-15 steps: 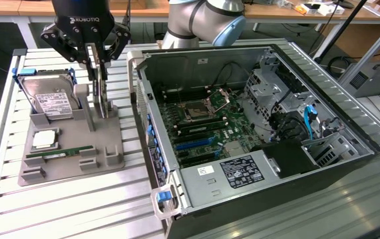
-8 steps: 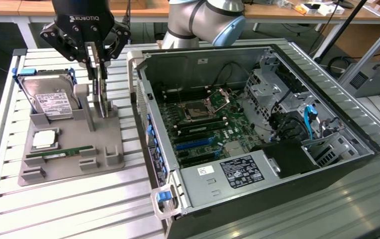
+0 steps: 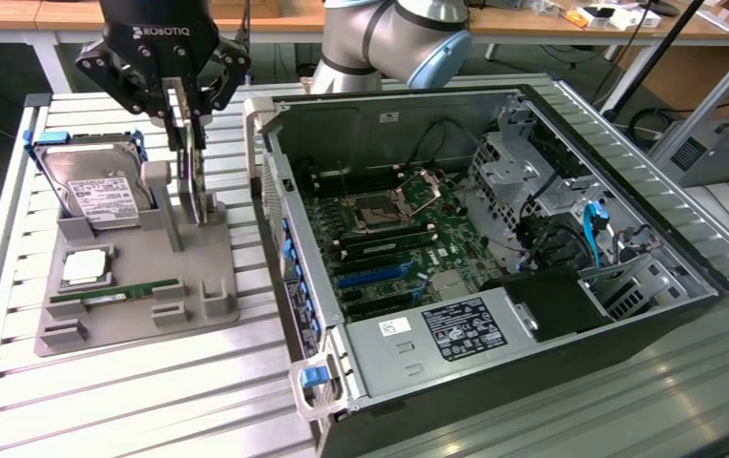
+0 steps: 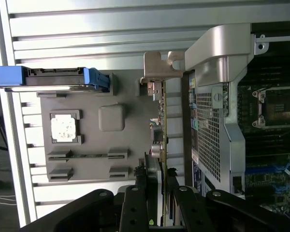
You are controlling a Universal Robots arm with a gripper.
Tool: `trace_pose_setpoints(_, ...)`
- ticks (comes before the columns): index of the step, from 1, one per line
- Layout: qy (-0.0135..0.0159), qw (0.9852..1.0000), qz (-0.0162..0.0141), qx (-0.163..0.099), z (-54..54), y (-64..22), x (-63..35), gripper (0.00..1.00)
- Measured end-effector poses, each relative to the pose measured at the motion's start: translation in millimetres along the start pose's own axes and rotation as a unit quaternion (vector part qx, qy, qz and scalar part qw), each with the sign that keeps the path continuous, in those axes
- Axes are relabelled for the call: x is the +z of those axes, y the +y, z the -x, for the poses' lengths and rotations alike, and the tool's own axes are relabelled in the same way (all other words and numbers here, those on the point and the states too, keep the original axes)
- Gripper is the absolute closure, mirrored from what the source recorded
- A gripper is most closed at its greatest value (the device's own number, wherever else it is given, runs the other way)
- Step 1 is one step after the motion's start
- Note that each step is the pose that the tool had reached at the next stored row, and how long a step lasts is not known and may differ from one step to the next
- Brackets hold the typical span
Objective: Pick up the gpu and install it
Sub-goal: 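Pick up the gpu and move the gpu toward the slot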
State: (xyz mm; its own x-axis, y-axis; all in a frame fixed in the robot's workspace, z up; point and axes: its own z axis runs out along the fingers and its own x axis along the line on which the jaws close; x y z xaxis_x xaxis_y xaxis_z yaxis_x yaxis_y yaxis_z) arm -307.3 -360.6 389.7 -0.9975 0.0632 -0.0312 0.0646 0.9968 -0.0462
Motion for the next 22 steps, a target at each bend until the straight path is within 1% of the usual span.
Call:
trace_pose_setpoints(17, -0.0001, 1.0, -0.0012, 0.0, 0.2, -0.2, -5.7, 0.73)
trace_pose_setpoints(22, -0.0001, 1.0, -0.0013, 0.0, 0.3, -0.4, -8.9, 0.73)
